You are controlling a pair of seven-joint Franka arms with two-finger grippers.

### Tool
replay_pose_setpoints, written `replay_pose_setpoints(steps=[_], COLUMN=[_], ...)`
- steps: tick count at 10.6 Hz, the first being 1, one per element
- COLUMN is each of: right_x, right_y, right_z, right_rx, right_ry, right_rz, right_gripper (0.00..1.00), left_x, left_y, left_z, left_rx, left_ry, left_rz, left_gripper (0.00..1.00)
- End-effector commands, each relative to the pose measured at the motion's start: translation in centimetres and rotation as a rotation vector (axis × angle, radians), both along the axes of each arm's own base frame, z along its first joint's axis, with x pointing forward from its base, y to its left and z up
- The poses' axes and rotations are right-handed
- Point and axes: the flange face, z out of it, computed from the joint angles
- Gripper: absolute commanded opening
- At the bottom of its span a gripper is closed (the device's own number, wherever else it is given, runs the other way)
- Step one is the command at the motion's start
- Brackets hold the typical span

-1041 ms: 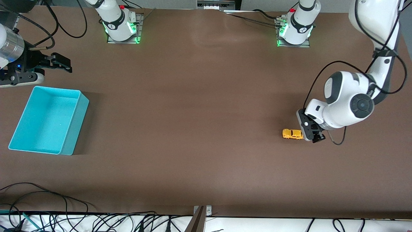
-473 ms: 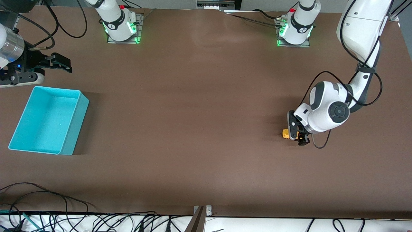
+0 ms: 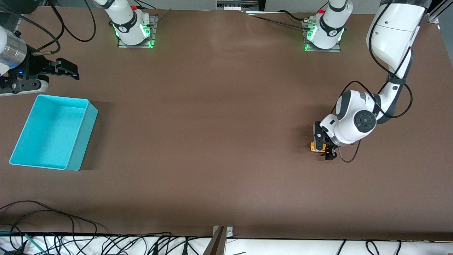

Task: Wind up and store yellow beetle car
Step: 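Lower the left gripper and close it on the yellow car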

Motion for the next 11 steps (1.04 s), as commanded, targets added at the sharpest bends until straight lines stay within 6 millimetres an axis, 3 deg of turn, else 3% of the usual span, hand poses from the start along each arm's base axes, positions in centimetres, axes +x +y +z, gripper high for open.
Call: replay_pose_setpoints(steps=[1, 2, 4, 6, 11], right_x=[-0.20, -0.20, -0.20, -0.20, -0.20], right_y=[0.04, 0.04, 0.04, 0.04, 0.04], right_z=[0.38, 0.38, 0.38, 0.38, 0.38], right_rx=[-0.001, -0.001, 0.000, 0.000, 0.000], right_ry=[0.004, 0.004, 0.004, 0.004, 0.004], right_rz=[-0.003, -0.003, -0.001, 0.000, 0.000], right_gripper=[1.00, 1.00, 1.00, 1.00, 1.00], left_x=[-0.08, -0.08, 0.07, 0.07, -0.01], left_y=[0.17, 0.17, 0.16, 0.45, 0.74], left_z=[0.01, 0.01, 0.31, 0.35, 0.03], left_rx=[0.012, 0.012, 0.012, 0.012, 0.012], left_ry=[-0.016, -0.016, -0.022, -0.022, -0.012], left_rz=[-0.032, -0.032, -0.033, -0.029, -0.026], left_gripper=[0.72, 0.44, 0.14, 0.06, 0.06])
